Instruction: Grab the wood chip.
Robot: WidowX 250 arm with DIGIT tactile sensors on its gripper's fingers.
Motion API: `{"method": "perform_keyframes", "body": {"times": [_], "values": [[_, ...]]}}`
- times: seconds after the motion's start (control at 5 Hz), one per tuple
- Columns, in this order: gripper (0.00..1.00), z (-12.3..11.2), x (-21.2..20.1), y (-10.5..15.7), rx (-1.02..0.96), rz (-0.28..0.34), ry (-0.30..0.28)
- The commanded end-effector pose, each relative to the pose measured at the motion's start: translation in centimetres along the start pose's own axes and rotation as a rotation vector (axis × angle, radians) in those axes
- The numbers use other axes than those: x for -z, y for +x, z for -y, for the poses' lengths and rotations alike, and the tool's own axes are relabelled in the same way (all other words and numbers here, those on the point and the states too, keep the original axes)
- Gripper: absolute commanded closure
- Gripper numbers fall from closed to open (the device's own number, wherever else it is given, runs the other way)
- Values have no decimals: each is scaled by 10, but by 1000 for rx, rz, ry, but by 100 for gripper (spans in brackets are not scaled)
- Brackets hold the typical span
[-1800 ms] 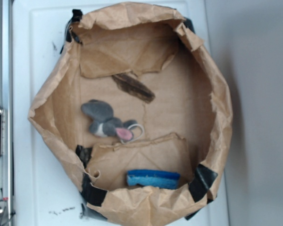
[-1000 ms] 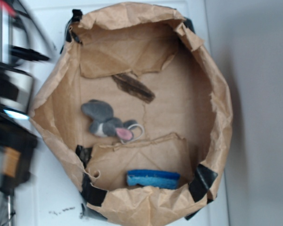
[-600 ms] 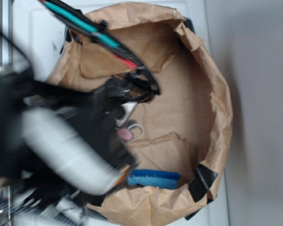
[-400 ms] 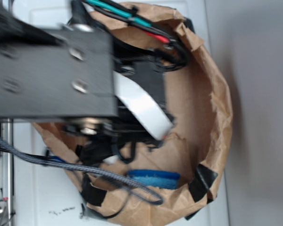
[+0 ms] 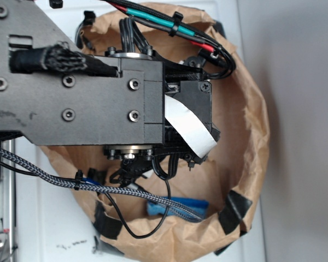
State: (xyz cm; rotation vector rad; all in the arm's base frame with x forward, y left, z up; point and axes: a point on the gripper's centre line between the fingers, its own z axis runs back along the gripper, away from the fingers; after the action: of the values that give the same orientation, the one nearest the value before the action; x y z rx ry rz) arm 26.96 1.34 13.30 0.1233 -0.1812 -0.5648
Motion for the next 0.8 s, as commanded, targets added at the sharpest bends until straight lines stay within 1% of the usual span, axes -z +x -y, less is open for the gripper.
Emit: {"method": "perform_keyframes", "body": {"times": [0.0,0.2,0.4,0.6], "values": [[0,-3,-14,8,1,40,30],[0,-8,20,-1,2,5,13],[0,2,54,-12,31,20,11],[0,5,73,-22,33,28,44]]}}
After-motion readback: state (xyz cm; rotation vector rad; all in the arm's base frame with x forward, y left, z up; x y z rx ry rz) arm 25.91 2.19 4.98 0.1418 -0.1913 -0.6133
